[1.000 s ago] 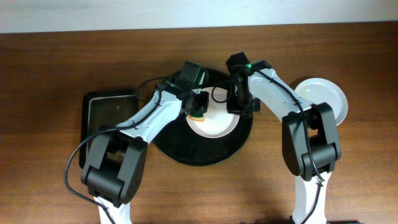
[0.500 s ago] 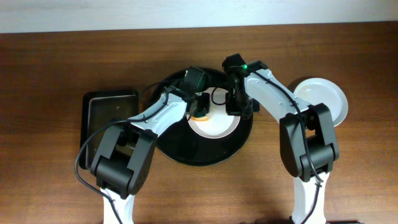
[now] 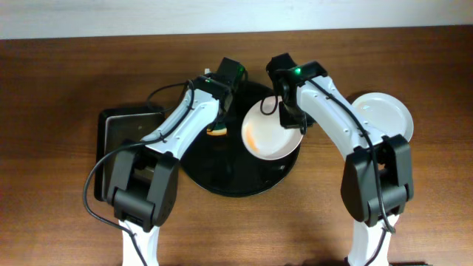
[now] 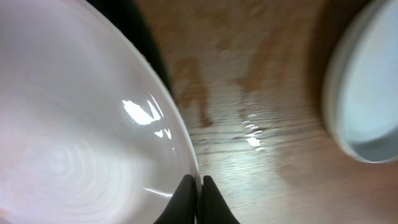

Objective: Clean dirty plates on tray and stack at the side

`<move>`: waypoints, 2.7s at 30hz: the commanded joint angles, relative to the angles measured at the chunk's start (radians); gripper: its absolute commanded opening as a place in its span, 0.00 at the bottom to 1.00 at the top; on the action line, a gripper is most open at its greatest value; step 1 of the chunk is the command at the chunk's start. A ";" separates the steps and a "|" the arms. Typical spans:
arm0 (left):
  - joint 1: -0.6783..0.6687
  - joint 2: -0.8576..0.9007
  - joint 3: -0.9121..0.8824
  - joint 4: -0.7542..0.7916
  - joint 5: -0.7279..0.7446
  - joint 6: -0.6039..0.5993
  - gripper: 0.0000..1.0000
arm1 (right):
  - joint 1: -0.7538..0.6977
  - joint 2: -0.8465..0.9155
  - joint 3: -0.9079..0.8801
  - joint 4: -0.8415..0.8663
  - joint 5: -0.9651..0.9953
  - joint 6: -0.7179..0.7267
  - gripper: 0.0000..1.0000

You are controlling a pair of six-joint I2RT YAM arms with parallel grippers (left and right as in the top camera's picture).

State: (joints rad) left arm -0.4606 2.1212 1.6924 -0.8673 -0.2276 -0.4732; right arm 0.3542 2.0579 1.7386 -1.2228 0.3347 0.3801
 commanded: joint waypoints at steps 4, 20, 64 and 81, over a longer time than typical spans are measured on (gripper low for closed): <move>0.060 0.004 0.011 -0.005 0.189 0.100 0.01 | 0.088 -0.145 0.054 -0.033 0.338 -0.029 0.04; 0.099 0.004 0.011 -0.008 0.295 0.211 0.01 | 0.453 -0.176 0.054 -0.109 0.893 0.030 0.04; 0.384 -0.354 -0.026 -0.473 0.164 0.282 0.01 | -0.694 -0.533 -0.182 0.153 -0.727 -0.167 0.66; 0.506 -0.491 -0.337 -0.018 0.136 0.415 0.97 | -0.288 -0.563 -0.182 0.114 -0.717 -0.293 0.67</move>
State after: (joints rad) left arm 0.0517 1.7576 1.2240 -0.8463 -0.1993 -0.0708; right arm 0.0563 1.4975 1.5505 -1.0962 -0.3836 0.1421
